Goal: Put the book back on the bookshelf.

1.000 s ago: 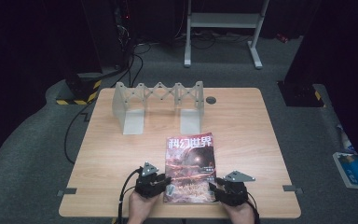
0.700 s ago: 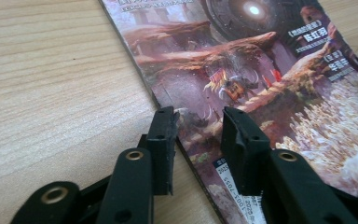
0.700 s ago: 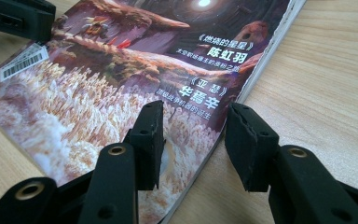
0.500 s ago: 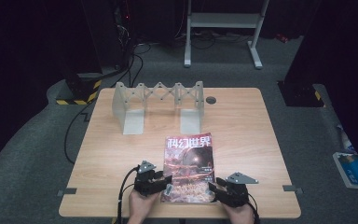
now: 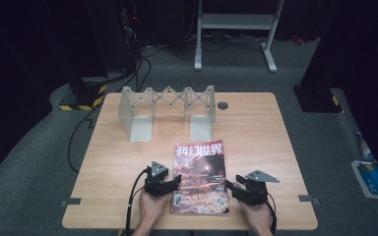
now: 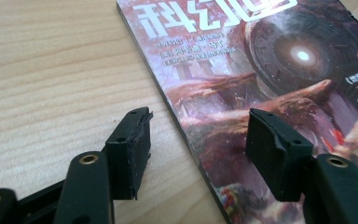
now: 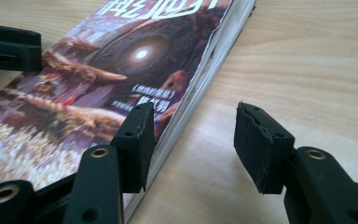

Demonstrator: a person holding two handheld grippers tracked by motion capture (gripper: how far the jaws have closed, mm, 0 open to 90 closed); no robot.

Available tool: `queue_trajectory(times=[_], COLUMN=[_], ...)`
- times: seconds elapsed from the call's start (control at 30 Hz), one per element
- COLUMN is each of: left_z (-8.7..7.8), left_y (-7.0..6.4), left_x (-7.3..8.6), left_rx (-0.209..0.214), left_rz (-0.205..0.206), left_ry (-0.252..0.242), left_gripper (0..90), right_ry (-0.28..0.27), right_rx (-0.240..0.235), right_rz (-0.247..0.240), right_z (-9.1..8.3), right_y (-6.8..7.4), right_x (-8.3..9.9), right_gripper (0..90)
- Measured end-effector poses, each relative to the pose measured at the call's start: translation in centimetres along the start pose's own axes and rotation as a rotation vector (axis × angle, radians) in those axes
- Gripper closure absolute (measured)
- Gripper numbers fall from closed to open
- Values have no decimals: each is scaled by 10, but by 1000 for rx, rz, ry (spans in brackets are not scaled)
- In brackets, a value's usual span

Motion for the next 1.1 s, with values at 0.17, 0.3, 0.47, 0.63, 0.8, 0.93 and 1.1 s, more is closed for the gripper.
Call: queue_trajectory(times=[0.17,0.3,0.47,0.63,0.8,0.93,1.1], left_z=[5,6,5,5,5,5,6], left_y=[-6,-7,-7,-7,-7,-7,-7], left_x=[2,3,4,4,4,4,4], left_rx=[-21,-33,-24,-19,-18,-14,-10], left_rz=[29,26,23,23,24,24,25], left_ry=[-39,-56,-55,-54,-56,-59,-60], left_gripper=[364,361,363,366,375,384,394], right_ry=[21,33,60,70,115,133,157], right_rx=[32,34,27,10,12,9,27], right_rz=[-15,-8,-16,-25,-50,-51,-37], right_z=[4,7,15,23,35,43,52], right_y=[-5,-7,-11,-10,-12,-14,-16], right_x=[-11,-21,-41,-56,-65,-73,-75], right_gripper=[526,543,567,587,593,591,573])
Point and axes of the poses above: each handheld gripper's, and its own axes: z roughly forward along the jaws, x roughly out of its underside, y roughly to its left, the point moved 4 cm from there along z, roughly forward along the jaws, and after that the axes turned 5 degrees about -z, right-handed, at the moved point
